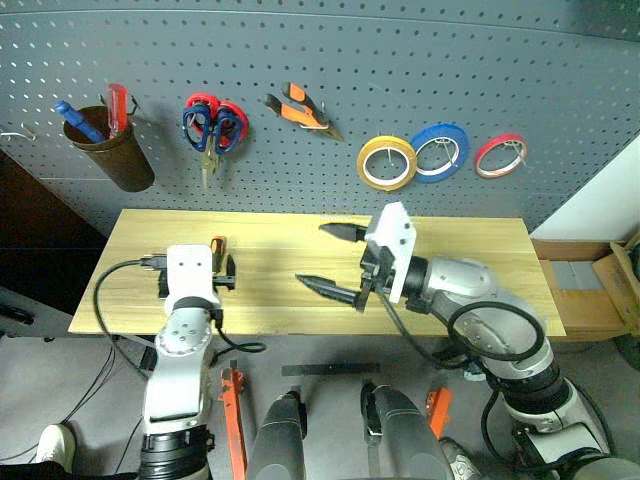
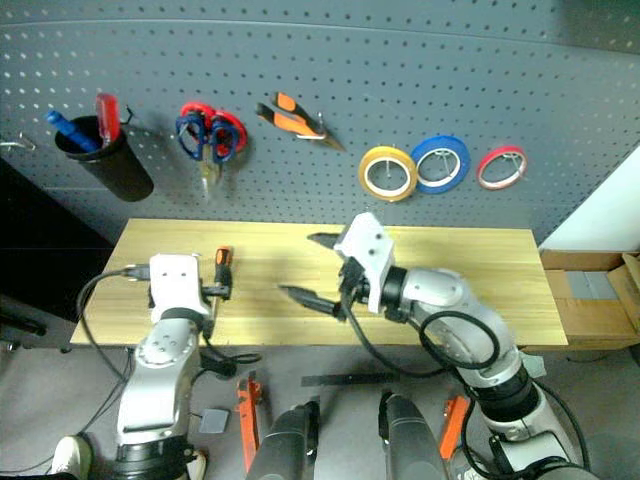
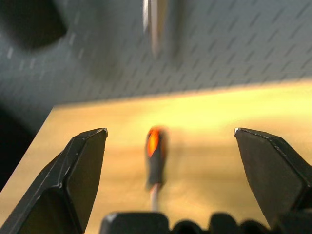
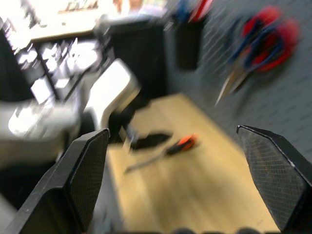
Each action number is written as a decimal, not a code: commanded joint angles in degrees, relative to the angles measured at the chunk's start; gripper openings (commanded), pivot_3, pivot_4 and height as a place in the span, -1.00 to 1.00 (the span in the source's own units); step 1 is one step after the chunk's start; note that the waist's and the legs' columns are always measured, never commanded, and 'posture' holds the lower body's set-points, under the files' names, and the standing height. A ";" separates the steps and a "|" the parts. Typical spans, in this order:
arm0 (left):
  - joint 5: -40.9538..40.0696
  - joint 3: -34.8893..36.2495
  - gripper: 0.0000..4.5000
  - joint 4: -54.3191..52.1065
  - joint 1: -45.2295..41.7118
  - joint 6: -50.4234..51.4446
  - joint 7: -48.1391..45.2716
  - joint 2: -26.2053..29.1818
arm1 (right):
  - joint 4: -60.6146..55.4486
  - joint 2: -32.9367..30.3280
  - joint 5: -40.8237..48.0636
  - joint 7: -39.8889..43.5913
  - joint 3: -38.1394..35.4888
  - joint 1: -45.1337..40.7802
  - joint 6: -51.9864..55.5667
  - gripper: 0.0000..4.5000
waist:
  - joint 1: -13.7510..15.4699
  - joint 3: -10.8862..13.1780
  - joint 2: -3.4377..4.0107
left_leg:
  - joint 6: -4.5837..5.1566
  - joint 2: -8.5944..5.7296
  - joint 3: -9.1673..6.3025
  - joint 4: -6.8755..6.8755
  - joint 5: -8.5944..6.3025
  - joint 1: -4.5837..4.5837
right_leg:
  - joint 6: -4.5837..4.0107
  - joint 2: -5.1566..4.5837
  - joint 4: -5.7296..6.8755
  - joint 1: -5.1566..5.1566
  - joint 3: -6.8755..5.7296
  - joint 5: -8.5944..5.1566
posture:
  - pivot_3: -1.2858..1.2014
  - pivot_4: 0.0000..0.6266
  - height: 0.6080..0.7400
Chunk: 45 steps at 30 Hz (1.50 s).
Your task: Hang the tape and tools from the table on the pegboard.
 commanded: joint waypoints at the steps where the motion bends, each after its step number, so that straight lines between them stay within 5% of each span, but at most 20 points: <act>1: -1.70 4.73 0.99 3.00 -1.15 2.07 -1.35 3.43 | -0.51 1.74 -1.80 -0.87 2.02 -1.94 -0.03 1.00 | 0.01 0.11 0.11 | 0.00 0.04 -0.01 0.00 0.00 0.02 | -0.02 0.00 0.00 0.00 -0.02 -0.01 | 0.00 0.15 1.00; 13: -7.38 4.24 0.99 23.50 -12.35 0.99 -11.12 12.06 | 3.09 4.63 -6.95 -2.64 5.40 -6.52 4.12 1.00 | 0.22 2.49 0.31 | -0.02 0.28 0.11 -0.12 -0.02 -0.15 | 0.17 0.00 -0.14 -0.15 -0.01 0.02 | -0.01 0.37 1.00; 41: -8.62 0.28 0.99 60.28 -30.24 -12.82 -18.41 16.90 | -3.12 2.97 -6.44 -2.10 3.81 -4.53 11.47 1.00 | -0.46 6.47 0.48 | -0.10 0.73 0.73 -0.36 -0.06 -0.37 | 0.17 -0.01 -0.08 -0.83 0.21 0.02 | -0.05 0.57 1.00; 45: -9.61 0.96 0.59 62.53 -31.97 -13.02 -18.84 16.81 | -3.78 3.03 -6.37 -2.55 3.64 -4.20 12.02 1.00 | -0.51 6.49 0.49 | -0.10 0.73 0.78 -0.41 -0.06 -0.37 | 0.17 -0.01 -0.07 -0.90 0.23 0.02 | -0.06 0.56 1.00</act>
